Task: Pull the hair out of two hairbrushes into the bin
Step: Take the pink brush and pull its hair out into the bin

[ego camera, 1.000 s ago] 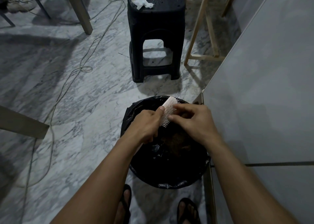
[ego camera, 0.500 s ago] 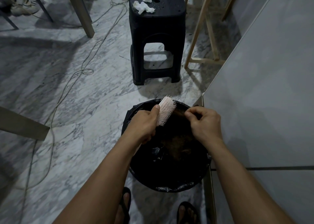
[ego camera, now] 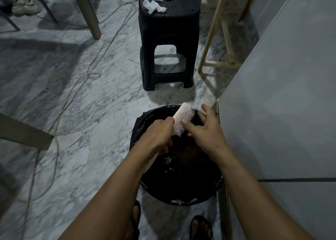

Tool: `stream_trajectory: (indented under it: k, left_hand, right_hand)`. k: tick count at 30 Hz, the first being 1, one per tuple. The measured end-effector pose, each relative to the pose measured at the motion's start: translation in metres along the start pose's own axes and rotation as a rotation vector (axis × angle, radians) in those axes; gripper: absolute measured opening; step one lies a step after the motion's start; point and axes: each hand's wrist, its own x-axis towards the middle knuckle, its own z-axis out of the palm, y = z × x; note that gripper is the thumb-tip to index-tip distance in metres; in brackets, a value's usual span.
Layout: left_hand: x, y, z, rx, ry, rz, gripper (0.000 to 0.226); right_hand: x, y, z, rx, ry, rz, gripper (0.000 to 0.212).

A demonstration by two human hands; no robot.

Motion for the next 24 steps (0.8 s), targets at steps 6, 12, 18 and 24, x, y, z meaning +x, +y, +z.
stream_trajectory:
  k: [6, 12, 18, 24]
  left_hand:
    - [0.006, -0.007, 0.006, 0.120, 0.020, 0.075, 0.043]
    - [0.011, -0.015, 0.008, 0.155, 0.080, 0.107, 0.028]
    - [0.018, -0.015, 0.004, 0.072, 0.166, 0.152, 0.033]
    - [0.019, -0.016, -0.008, 0.015, 0.264, 0.122, 0.037]
  right_hand:
    - [-0.005, 0.000, 0.006, -0.234, 0.059, -0.017, 0.044]
    - [-0.008, -0.004, 0.002, -0.325, 0.105, -0.015, 0.025]
    - [-0.008, -0.004, -0.005, -0.487, -0.161, -0.014, 0.010]
    - [-0.001, 0.013, -0.025, -0.791, -0.237, 0.133, 0.012]
